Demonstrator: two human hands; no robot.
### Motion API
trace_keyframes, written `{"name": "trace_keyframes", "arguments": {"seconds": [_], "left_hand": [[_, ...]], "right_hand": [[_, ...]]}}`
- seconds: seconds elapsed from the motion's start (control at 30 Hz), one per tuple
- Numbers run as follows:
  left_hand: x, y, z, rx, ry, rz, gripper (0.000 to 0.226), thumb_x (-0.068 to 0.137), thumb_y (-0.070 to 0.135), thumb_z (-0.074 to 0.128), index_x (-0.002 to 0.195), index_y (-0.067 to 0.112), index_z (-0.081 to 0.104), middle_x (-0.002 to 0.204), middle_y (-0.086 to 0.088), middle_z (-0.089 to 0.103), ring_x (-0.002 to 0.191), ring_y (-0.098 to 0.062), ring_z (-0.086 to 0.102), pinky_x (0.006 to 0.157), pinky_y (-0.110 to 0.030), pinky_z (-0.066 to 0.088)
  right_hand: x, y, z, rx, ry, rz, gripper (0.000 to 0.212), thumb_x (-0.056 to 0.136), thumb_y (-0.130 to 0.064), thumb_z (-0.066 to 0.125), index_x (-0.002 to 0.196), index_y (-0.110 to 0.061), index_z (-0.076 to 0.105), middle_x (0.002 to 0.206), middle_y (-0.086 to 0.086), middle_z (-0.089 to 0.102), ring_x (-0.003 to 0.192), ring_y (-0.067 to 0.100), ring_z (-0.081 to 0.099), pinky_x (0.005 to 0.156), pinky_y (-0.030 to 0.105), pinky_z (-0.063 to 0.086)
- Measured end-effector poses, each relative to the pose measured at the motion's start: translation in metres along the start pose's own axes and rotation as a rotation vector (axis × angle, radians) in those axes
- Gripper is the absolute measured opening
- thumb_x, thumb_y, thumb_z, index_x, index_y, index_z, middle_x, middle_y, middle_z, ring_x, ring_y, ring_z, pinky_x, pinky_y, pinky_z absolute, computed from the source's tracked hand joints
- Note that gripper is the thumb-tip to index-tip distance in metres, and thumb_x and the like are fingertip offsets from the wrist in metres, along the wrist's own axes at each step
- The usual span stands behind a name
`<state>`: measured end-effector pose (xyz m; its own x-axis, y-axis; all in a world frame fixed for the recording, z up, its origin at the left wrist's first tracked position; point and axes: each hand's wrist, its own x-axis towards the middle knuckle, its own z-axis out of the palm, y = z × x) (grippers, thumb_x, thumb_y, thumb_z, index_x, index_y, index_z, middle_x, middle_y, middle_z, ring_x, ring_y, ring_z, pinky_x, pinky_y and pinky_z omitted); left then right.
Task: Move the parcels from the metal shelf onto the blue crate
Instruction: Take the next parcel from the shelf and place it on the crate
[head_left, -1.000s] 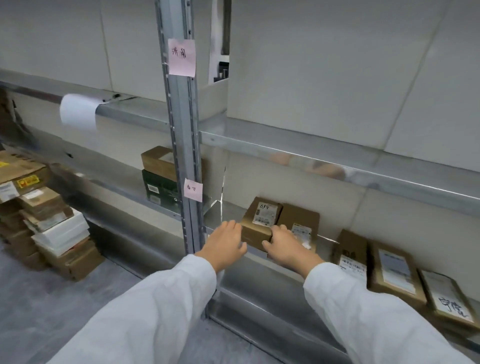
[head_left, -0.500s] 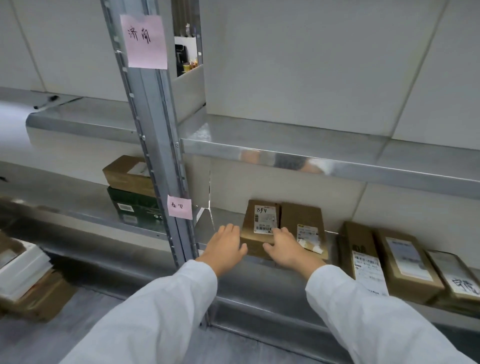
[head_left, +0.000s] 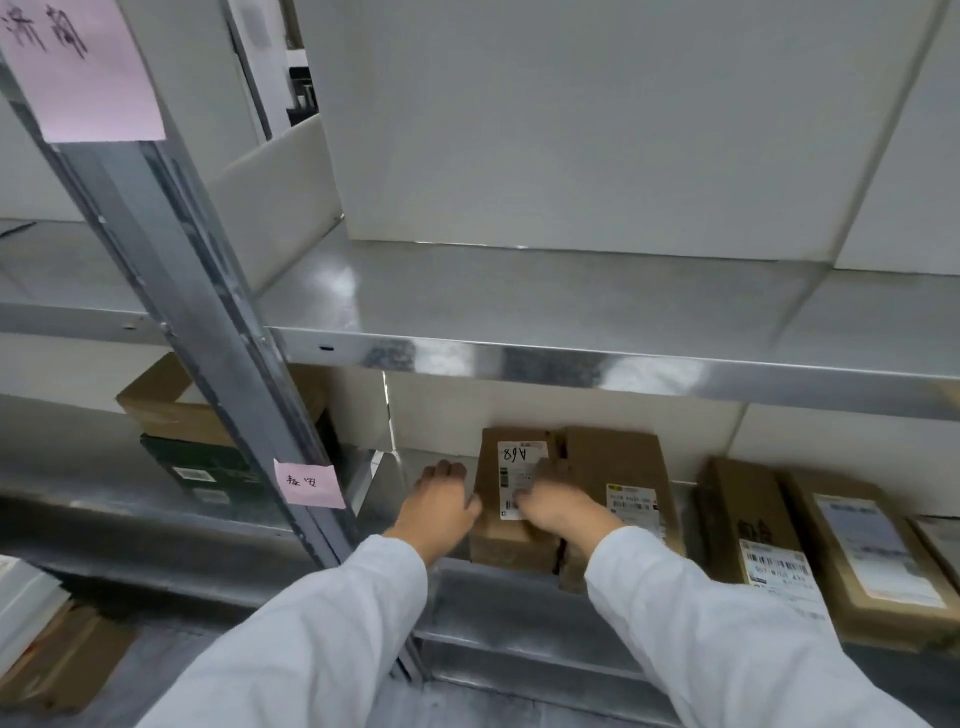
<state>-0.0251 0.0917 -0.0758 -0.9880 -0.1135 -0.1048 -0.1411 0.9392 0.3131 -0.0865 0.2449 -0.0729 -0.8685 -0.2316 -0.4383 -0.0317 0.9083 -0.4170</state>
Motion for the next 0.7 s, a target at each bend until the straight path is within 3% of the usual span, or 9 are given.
{"name": "trace_keyframes", "arguments": {"seconds": [0.07,0.17,0.33,0.5,0.7], "left_hand": [[0.013,0.0,0.005,-0.031,-0.031,-0.004,0.047,0.097,0.036,0.048,0.137,0.012,0.044,0.132,-0.01,0.05,0.122,-0.026,0.047,0.103,-0.036,0.041],[0.021,-0.003,0.011,-0.181,-0.074,-0.039,0.047,0.096,0.032,0.051,0.138,0.014,0.039,0.13,-0.011,0.05,0.121,-0.029,0.049,0.104,-0.041,0.043],[0.028,-0.018,0.017,-0.396,-0.157,-0.057,0.054,0.097,0.034,0.054,0.142,0.013,0.033,0.137,-0.01,0.049,0.124,-0.028,0.053,0.104,-0.043,0.044],[0.032,-0.028,0.019,-0.661,-0.191,-0.098,0.036,0.094,0.03,0.06,0.127,0.016,0.056,0.127,-0.003,0.064,0.117,-0.021,0.06,0.092,-0.025,0.044],[0.023,-0.042,0.014,-0.73,-0.191,-0.091,0.04,0.087,0.024,0.064,0.123,0.009,0.059,0.121,-0.009,0.067,0.113,-0.027,0.062,0.097,-0.038,0.05]], "right_hand": [[0.014,-0.006,0.002,-0.009,0.042,0.048,0.056,0.095,-0.028,0.05,0.144,-0.007,0.033,0.148,0.018,0.036,0.132,0.035,0.041,0.104,0.041,0.045],[0.024,-0.013,0.007,0.069,0.111,0.071,0.079,0.092,-0.023,0.058,0.154,-0.012,0.011,0.153,0.017,0.024,0.14,0.036,0.028,0.112,0.041,0.037],[0.032,-0.013,0.022,0.284,0.114,0.121,0.09,0.093,-0.023,0.059,0.155,-0.02,-0.006,0.151,0.016,0.025,0.125,0.033,0.049,0.102,0.043,0.047],[0.031,-0.023,0.035,0.5,0.164,0.268,0.064,0.093,-0.023,0.061,0.143,-0.001,0.027,0.142,0.017,0.044,0.125,0.032,0.051,0.094,0.031,0.048],[0.006,-0.037,0.04,0.524,0.221,0.209,0.057,0.091,-0.018,0.06,0.139,0.001,0.035,0.141,0.018,0.049,0.129,0.032,0.05,0.104,0.041,0.046]]}}
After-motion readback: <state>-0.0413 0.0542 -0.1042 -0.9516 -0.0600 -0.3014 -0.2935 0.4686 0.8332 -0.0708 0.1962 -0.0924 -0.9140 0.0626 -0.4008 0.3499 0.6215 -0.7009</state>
